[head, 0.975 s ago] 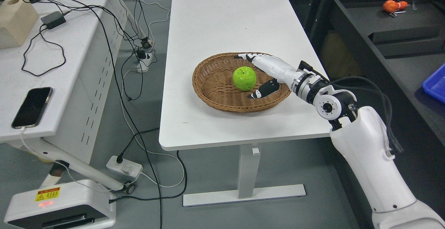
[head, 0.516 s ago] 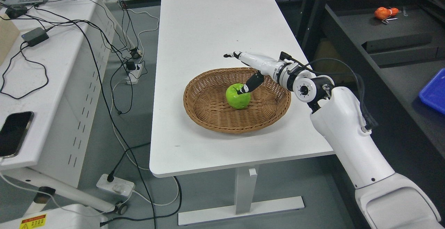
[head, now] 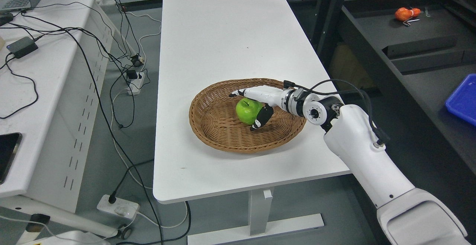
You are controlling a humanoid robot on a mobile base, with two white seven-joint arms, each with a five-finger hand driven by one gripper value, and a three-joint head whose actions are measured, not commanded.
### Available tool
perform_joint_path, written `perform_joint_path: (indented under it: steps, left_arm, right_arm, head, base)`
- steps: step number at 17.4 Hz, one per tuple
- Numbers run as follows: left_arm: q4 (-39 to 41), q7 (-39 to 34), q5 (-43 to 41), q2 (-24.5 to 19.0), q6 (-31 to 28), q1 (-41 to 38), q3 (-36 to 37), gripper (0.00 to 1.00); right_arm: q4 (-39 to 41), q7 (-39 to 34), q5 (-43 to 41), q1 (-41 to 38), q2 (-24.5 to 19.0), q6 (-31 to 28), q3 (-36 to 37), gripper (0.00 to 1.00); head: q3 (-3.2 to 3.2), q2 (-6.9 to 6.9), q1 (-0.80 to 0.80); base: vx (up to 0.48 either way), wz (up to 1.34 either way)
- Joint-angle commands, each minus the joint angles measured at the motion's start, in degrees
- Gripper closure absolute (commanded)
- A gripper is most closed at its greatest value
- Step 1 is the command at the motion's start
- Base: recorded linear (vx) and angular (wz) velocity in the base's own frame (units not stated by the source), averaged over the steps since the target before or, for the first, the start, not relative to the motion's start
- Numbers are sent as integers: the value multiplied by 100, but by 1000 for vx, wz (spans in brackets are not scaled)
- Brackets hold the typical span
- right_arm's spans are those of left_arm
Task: Place green apple on left shelf middle layer
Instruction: 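Close the right hand fingers around the green apple in the basket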
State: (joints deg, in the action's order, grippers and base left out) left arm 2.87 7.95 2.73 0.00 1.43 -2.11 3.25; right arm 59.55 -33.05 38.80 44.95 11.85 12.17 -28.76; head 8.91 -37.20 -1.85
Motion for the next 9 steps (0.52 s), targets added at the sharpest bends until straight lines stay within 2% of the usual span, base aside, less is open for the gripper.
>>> perform_joint_path:
  steps: [1, 3, 4, 5, 7, 9]
  left_arm:
    - [3, 4, 0, -100, -3, 0, 0, 0]
    - [3, 4, 0, -100, -3, 0, 0, 0]
    - [3, 4, 0, -100, -3, 0, 0, 0]
    - [3, 4, 0, -100, 6, 0, 0, 0]
    - [3, 4, 0, -100, 6, 0, 0, 0]
    - [3, 4, 0, -100, -3, 0, 0, 0]
  right_arm:
    - [-330, 0, 23, -30, 37, 22, -297, 0]
    - [-321, 26, 5, -12, 54, 22, -270, 1]
    - [-295, 53, -12, -4, 89, 22, -183, 8]
    - [-225, 53, -30, -12, 98, 31, -104, 17]
    - [-32, -17, -144, -74, 98, 48, 159, 45]
    - [65, -26, -363, -91, 98, 75, 318, 60]
  head:
    - [0, 0, 0]
    - [0, 0, 0]
    - [0, 0, 0]
    - [0, 0, 0]
    - [0, 0, 0]
    - [0, 0, 0]
  base:
    - [15, 0]
    - [15, -21]
    - [0, 0]
    - [0, 0]
    - [0, 0]
    - [0, 0]
